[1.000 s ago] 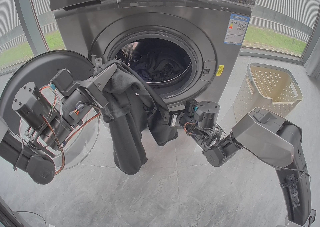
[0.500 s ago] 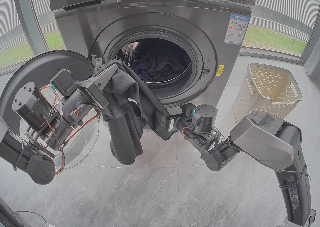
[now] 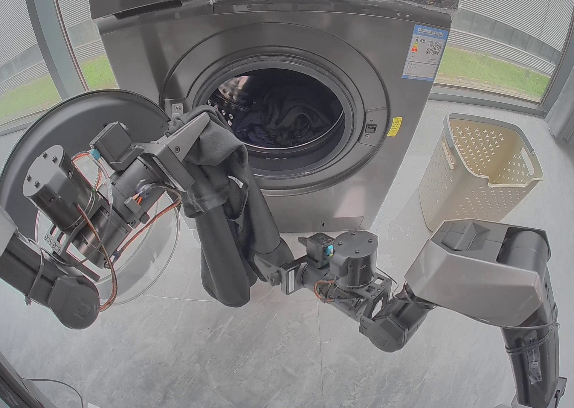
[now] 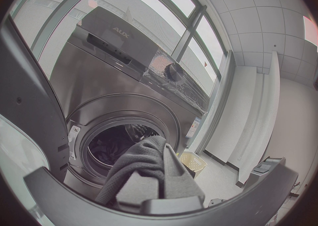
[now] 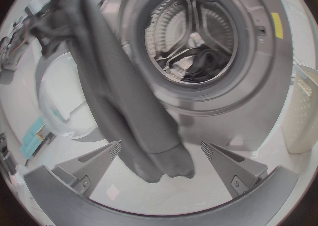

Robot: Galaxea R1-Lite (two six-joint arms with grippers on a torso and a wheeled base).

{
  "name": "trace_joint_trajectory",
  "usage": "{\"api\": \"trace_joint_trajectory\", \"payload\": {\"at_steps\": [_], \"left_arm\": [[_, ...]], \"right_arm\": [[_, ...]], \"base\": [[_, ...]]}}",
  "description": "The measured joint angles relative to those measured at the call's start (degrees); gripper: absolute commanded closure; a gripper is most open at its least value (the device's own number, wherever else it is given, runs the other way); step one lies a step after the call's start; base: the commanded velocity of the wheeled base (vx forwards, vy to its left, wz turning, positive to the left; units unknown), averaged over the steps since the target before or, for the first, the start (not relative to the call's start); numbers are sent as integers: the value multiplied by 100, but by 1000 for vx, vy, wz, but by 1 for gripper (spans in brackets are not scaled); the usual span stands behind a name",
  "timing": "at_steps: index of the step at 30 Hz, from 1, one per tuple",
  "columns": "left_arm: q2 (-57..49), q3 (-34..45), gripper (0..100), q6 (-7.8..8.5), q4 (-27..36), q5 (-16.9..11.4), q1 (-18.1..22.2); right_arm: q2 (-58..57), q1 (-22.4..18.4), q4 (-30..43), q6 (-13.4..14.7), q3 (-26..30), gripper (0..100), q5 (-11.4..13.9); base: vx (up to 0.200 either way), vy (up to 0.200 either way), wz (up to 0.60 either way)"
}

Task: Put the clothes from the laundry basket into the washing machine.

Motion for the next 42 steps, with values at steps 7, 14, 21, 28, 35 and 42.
{"api": "trace_joint_trajectory", "payload": {"at_steps": [7, 14, 21, 28, 35, 42], "left_arm": [[7, -13, 100, -1, 0, 2, 5], [7, -15, 100, 0, 2, 2, 9], [0, -15, 100, -1, 0, 0, 5], [-17, -15, 100, -1, 0, 0, 6], [-26, -15, 100, -1, 0, 0, 27], [-30, -15, 100, 0, 0, -2, 35]], "right_arm": [[-128, 595, -2, 29, 129, 0, 414], [-74, 750, 128, 141, -419, 0, 539], [254, 675, 457, 328, -1351, 0, 603], [780, 249, 618, 352, -2448, 0, 612], [1093, -59, 572, 345, -2770, 0, 651], [1190, -207, 564, 312, -2900, 0, 638]], "base": [[0, 0, 0], [0, 0, 0], [0, 0, 0], [0, 0, 0], [0, 0, 0], [0, 0, 0]]}}
